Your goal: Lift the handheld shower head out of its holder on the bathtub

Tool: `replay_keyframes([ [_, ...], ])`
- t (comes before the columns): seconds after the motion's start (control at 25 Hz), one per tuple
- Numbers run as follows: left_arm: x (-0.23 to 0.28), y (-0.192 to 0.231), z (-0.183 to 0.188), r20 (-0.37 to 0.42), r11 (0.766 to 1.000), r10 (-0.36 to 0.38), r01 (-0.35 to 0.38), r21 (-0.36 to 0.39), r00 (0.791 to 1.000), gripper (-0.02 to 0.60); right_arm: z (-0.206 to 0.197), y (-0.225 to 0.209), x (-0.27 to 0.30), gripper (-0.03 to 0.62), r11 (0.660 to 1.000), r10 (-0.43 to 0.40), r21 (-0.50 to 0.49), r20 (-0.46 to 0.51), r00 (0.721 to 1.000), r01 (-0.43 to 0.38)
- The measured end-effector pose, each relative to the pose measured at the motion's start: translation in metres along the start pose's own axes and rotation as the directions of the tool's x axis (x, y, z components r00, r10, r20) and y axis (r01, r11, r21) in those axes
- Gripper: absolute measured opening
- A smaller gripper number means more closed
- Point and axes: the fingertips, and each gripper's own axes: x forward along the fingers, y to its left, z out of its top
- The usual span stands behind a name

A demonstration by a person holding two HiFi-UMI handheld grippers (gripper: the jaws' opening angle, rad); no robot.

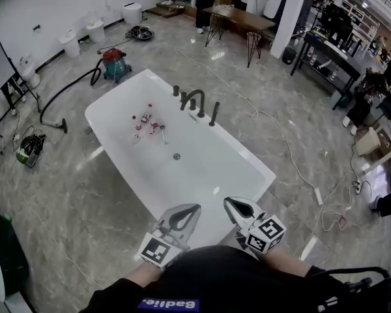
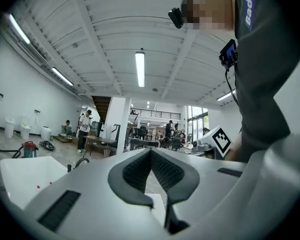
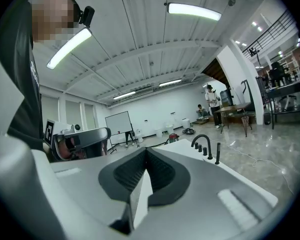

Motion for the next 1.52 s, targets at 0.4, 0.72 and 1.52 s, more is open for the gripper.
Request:
replay_keyframes([
  [0.4,0.036,0.062,0.002,0.01,0.999,-0.024,0.025,-0.028,1.0,0.005,0.001,-0.034,0.04,0.0,0.998,-0.048,0.026,-0.011,0.999,0.048],
  [0.72,0.093,0.078,-0.003,-0.016,0.999,0.039,-0.039,-0.017,0.999,0.006,0.009,-0.089,0.05,0.0,0.998,0.029,0.054,-0.003,1.0,-0.029],
  [1.52,0.244,0.145,-0.015,-0.058,0.989,0.142,-0.139,0.056,0.988,0.006,0.01,-0.246,0.058,0.0,0.991,0.031,0.133,0.03,0.999,-0.034],
])
